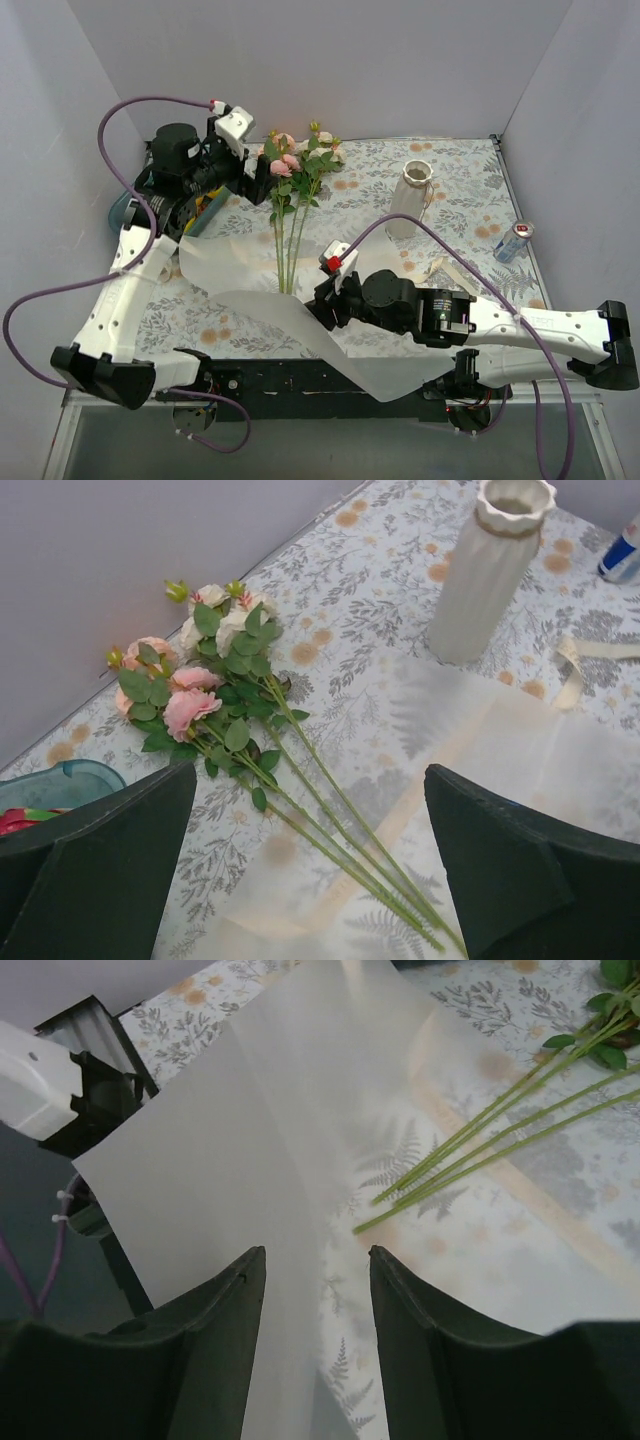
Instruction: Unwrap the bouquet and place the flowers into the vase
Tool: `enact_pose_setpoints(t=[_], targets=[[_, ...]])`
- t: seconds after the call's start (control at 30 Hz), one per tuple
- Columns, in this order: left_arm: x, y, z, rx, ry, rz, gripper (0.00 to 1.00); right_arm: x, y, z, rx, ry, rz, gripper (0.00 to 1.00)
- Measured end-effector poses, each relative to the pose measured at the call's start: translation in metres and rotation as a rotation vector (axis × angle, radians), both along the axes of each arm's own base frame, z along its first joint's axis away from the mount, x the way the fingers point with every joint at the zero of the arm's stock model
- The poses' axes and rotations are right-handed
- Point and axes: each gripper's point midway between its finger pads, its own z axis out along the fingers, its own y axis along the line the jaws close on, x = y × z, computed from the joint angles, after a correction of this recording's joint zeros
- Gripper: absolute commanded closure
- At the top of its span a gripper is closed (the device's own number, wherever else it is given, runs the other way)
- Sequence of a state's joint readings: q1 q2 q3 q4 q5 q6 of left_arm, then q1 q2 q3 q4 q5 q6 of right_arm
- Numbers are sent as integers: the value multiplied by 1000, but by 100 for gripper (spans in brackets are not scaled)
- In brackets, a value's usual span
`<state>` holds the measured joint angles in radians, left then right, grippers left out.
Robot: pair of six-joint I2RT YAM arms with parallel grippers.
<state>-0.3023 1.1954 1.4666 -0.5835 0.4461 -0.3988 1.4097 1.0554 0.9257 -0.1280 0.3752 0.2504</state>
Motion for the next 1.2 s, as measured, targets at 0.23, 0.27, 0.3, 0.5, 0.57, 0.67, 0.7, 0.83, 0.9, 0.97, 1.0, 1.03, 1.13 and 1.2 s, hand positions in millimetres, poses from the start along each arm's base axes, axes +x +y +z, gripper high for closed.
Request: enact_pose_setpoints(t=[0.23, 0.27, 0.3, 0.5, 0.57, 0.67, 0.7, 0.83, 0.9, 0.97, 1.0, 1.03, 1.13, 1.2], targets=[[55, 4, 15, -68, 102, 115, 2, -16, 1, -17, -71, 47, 88, 44], [60, 5, 20, -81, 115, 122, 2, -15, 2, -18, -89, 48, 85, 42], [64, 5, 23, -91, 127, 129, 2, -14, 3, -19, -109, 45, 77, 40], [68, 21, 1, -115, 276, 169, 2, 27, -7, 26, -117, -49, -100, 35], [68, 33, -16, -109, 329, 195, 2, 55, -14, 50, -84, -63, -197, 35], [65, 48, -49, -85, 411, 237, 2, 107, -27, 72, -50, -52, -364, 32], [63, 52, -62, -70, 440, 250, 2, 120, -29, 70, -61, -46, -399, 31], [49, 61, -103, -9, 525, 278, 2, 166, -16, 25, -179, 20, -486, 28], [42, 64, -115, 13, 546, 290, 2, 185, -7, -12, -267, 61, -507, 27], [35, 67, -125, 29, 562, 300, 2, 200, 1, -49, -341, 99, -524, 27], [33, 69, -129, 35, 567, 304, 2, 206, 3, -63, -368, 114, -533, 27], [31, 70, -132, 39, 570, 309, 2, 214, 5, -82, -404, 137, -545, 27], [27, 73, -141, 51, 581, 319, 2, 234, 11, -116, -451, 177, -574, 27], [26, 74, -145, 57, 584, 324, 2, 247, 15, -130, -460, 192, -591, 27]])
